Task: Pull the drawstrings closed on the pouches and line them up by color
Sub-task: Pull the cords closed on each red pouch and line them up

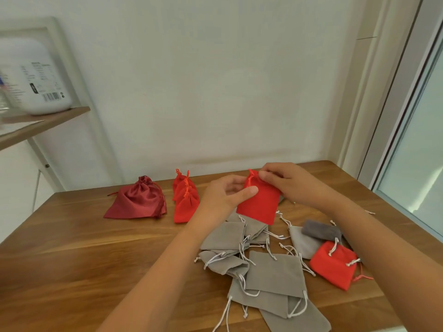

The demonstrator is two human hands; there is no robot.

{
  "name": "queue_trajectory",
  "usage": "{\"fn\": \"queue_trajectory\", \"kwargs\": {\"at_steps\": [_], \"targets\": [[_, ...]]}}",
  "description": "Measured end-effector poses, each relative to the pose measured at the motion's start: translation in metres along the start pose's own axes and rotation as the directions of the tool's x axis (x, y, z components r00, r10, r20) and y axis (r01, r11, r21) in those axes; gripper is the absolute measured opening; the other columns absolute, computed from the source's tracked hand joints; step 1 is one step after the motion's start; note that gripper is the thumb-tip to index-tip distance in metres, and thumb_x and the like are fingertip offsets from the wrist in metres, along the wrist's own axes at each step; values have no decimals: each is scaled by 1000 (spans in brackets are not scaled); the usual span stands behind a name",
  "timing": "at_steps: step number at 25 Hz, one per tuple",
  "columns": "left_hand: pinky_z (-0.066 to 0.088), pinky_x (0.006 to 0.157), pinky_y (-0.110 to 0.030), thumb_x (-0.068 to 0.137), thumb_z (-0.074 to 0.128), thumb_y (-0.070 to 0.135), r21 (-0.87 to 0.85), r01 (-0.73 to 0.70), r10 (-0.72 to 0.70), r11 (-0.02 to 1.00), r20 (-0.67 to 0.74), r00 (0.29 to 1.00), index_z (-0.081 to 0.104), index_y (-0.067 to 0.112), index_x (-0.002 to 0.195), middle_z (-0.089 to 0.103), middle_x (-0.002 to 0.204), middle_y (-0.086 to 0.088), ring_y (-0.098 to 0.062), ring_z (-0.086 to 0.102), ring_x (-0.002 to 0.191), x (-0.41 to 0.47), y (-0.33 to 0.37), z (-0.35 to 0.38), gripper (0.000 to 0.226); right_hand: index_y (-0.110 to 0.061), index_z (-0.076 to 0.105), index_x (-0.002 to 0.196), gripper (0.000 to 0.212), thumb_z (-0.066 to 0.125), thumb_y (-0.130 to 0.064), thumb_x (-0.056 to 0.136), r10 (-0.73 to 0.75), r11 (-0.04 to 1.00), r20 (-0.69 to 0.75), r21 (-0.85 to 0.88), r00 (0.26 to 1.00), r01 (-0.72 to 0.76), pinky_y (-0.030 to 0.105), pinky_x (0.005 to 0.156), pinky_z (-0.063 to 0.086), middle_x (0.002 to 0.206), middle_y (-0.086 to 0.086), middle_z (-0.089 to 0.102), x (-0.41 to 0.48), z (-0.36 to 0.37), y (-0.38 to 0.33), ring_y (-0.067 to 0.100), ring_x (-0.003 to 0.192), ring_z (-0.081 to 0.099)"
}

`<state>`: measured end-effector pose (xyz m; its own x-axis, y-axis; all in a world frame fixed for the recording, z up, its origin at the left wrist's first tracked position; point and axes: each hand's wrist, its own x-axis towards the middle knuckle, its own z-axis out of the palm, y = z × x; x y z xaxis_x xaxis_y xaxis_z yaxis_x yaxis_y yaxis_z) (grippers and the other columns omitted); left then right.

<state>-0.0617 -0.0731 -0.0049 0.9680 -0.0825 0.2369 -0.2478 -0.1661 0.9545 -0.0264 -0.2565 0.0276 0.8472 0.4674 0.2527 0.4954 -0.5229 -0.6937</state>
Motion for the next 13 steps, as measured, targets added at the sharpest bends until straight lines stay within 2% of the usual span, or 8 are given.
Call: {"fn": "queue_trajectory", "kwargs": {"at_steps": [2, 5, 8, 10, 13], "targets": [[56, 66, -24, 82, 72, 13, -44, 11, -15, 999, -88, 996, 68, 16, 89, 71, 80, -6, -13, 68, 73, -3, -6, -7, 9, -15, 66, 91, 17, 56, -27, 95, 6, 988, 21, 152, 1000, -9, 19, 54, 38, 60, -10, 58, 0, 11, -5, 1, 52, 47], [51, 54, -19, 85, 67, 5, -143, 44, -68, 989, -172, 983, 64, 15, 85, 69, 73, -3, -13, 65, 66, -5, -17, -18, 11, -13, 70, 95, 11, 64, -21, 89, 53, 938, -17, 343, 998, -44, 13, 50, 39, 54, -9, 58, 0, 24, -3, 3, 49, 50], [58, 64, -30, 87, 64, 6, -159, 41, -61, 986, -123, 991, 63, 18, 101, 73, 87, -7, -19, 70, 78, -5, -30, -25, 18, -14, 72, 97, 12, 65, -17, 89, 128, 899, -120, 433, 985, -64, 15, 55, 43, 63, -2, 62, 5, 42, 4, 3, 52, 53], [59, 71, -34, 86, 66, 12, -160, 0, -25, 987, -152, 988, 64, 17, 107, 72, 96, -8, -18, 69, 84, -5, -37, -26, 21, -13, 73, 95, 11, 65, -17, 89, 139, 901, -120, 427, 983, -75, 15, 53, 41, 58, -7, 60, 9, 55, 5, 3, 49, 49], [52, 61, -19, 89, 62, 16, -117, -63, 29, 991, -272, 962, 70, 12, 101, 70, 88, 0, -3, 65, 74, -2, -45, -31, 14, -17, 73, 91, 9, 64, -17, 90, 90, 922, -94, 385, 991, -47, 14, 52, 40, 59, -8, 62, 19, 70, 7, 2, 47, 47]]}}
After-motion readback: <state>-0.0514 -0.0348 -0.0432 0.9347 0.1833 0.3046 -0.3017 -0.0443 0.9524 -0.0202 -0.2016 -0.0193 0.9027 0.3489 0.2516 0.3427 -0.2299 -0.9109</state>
